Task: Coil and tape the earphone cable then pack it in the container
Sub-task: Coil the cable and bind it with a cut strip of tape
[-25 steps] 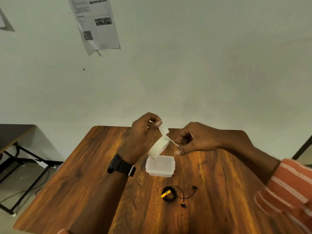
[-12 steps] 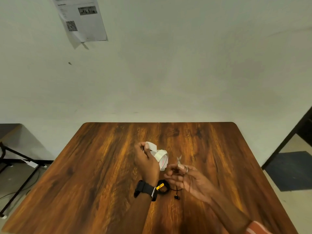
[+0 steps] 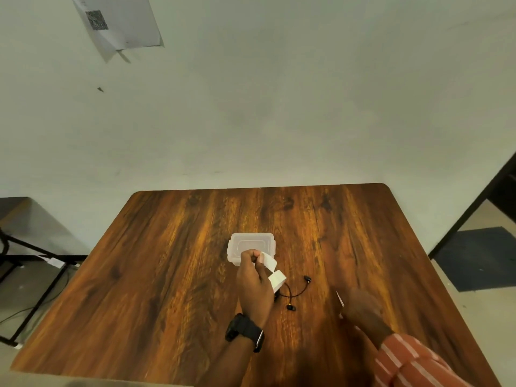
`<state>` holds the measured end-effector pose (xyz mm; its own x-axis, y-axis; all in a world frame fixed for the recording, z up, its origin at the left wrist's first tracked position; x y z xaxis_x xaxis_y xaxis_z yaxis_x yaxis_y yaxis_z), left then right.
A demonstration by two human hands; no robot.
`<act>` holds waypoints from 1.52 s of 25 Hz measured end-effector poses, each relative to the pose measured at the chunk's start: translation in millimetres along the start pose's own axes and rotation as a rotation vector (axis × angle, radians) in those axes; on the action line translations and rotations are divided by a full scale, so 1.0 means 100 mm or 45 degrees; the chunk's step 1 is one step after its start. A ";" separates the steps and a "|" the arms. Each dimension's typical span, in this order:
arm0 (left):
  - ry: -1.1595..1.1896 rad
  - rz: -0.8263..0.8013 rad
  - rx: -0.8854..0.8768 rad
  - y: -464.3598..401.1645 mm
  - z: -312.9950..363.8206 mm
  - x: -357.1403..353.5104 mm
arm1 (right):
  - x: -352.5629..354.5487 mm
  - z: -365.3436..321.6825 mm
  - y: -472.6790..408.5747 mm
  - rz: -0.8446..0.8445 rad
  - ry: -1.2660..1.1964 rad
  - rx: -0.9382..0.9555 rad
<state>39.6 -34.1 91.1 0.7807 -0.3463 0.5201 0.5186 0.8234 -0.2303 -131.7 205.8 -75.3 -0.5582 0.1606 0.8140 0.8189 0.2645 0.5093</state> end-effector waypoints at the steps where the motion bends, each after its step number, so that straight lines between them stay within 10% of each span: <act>1: 0.005 -0.018 -0.002 0.02 -0.01 -0.04 | 0.00 -0.04 -0.03 -0.042 -0.025 0.004; 6: -0.044 -0.037 -0.020 0.09 0.02 -0.08 | 0.29 -0.26 0.06 0.056 -0.243 0.052; 10: 0.000 -0.054 -0.042 0.12 0.04 -0.13 | 0.29 -1.07 0.64 -0.287 -0.918 0.708; 18: 0.066 -0.213 -0.004 0.15 0.02 -0.27 | 0.39 -1.33 1.15 0.431 -0.649 1.315; 29: 0.361 -0.394 0.339 -0.10 -0.44 -0.01 | -0.06 0.29 -0.12 0.202 -1.281 -0.239; 35: 0.473 -0.584 0.212 -0.06 -0.28 -0.01 | 0.06 0.30 -0.06 0.305 -1.279 -0.266; 38: 0.626 -0.719 0.106 -0.07 -0.16 -0.07 | -0.10 -0.41 0.31 -0.141 -1.611 -0.093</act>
<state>36.0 -45.1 76.3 0.4799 -0.8705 0.1092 0.8733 0.4859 0.0357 -95.4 173.1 -56.0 -0.3282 0.9435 -0.0466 0.7431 0.2883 0.6039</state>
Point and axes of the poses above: each hand's wrist, its own y-axis away from the middle knuckle, its own x-axis out of the back of the hand, z = x × y, the point moved 9 cm from there along -y, towards the middle knuckle, and after that the axes turned 4 degrees about -y, right-handed, at the moved point
